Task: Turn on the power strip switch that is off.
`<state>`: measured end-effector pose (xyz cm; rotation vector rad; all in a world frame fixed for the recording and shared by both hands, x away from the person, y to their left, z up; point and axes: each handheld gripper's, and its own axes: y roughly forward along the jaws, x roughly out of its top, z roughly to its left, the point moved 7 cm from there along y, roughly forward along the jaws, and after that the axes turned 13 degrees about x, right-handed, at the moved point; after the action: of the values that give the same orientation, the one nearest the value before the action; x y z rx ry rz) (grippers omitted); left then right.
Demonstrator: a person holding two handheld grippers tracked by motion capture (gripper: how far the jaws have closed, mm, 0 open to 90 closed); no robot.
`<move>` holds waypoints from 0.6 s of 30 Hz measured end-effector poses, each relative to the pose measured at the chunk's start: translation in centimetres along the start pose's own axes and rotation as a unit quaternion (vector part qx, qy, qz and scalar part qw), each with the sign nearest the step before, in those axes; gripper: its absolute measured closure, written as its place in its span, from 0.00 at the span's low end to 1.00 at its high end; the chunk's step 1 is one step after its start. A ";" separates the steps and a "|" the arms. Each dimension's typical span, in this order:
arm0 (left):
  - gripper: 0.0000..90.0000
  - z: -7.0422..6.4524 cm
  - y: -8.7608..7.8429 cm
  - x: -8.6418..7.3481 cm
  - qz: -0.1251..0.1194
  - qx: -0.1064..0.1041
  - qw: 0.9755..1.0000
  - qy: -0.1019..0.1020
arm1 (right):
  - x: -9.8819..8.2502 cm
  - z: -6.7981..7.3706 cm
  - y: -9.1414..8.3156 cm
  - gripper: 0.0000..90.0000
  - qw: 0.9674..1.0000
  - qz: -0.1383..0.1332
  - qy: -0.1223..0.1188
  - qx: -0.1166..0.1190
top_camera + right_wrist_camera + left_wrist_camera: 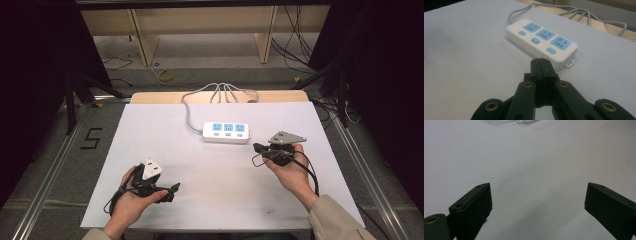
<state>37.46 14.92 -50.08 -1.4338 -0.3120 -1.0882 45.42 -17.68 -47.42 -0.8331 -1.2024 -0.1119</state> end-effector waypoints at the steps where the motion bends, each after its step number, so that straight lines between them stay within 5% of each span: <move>1: 0.08 0.0 0.0 0.0 0.000 0.000 1.000 0.000 | 0.0 -0.1 0.2 1.00 1.000 0.001 -0.001 -0.001; 18: 0.08 -0.2 0.1 0.0 -0.002 -0.002 1.000 -0.003 | 1.0 -0.9 2.3 1.00 1.000 0.010 0.003 -0.008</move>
<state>37.46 14.72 -50.12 -1.4408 -0.3167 -1.0881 47.64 -16.24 -47.90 -0.8585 -1.1894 -0.1076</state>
